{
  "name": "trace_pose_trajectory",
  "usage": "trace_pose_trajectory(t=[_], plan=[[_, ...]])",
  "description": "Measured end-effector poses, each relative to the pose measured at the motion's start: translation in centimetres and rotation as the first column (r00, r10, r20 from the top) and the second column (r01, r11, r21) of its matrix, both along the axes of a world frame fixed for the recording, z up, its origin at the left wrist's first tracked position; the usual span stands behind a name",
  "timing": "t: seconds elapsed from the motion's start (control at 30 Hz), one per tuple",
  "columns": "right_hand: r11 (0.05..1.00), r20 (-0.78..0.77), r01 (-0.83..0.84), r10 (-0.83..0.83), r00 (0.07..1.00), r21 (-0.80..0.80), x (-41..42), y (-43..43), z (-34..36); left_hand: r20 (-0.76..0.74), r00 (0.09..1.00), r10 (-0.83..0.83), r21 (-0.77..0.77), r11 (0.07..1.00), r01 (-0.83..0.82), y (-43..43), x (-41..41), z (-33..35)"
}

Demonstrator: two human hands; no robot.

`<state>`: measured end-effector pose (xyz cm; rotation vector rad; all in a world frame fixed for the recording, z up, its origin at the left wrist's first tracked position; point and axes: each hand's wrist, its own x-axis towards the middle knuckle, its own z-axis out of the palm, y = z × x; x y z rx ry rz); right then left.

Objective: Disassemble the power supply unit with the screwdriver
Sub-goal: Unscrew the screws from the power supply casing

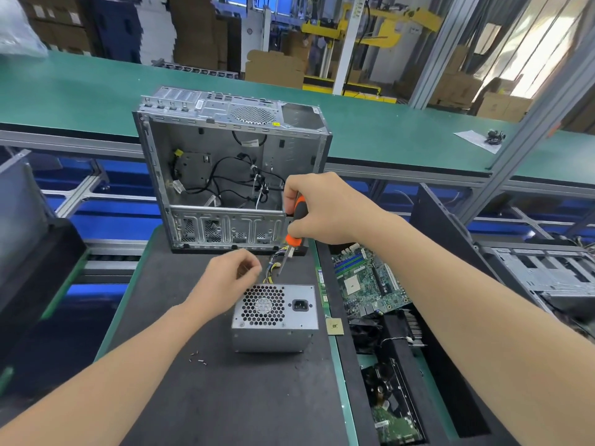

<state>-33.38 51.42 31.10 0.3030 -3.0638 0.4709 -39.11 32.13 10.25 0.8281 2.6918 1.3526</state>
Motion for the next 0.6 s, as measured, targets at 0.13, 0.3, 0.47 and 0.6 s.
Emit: trace_pose_trajectory(t=[0.13,0.3,0.47,0.6], plan=[[0.998,-0.005,-0.023,0.023,1.000,-0.057,-0.4,-1.6,-0.8,0.070,0.984,0.166,-0.079,0.984,-0.161,-4.3,0.5,-1.4],[0.992,0.019,-0.074,0.076,0.997,-0.102,-0.6,-4.5,-2.1,0.230,0.951,0.207,-0.274,0.951,-0.140,-10.2,3.9,-5.0],[0.987,0.042,-0.125,0.130,0.991,-0.105,-0.4,-6.6,-3.2,0.256,0.941,0.222,-0.356,0.926,-0.122,-13.2,7.7,-8.0],[0.982,0.045,-0.148,0.154,0.987,-0.117,0.1,-7.1,-4.0,0.219,0.938,0.270,-0.353,0.918,-0.182,-12.8,8.8,-9.4]])
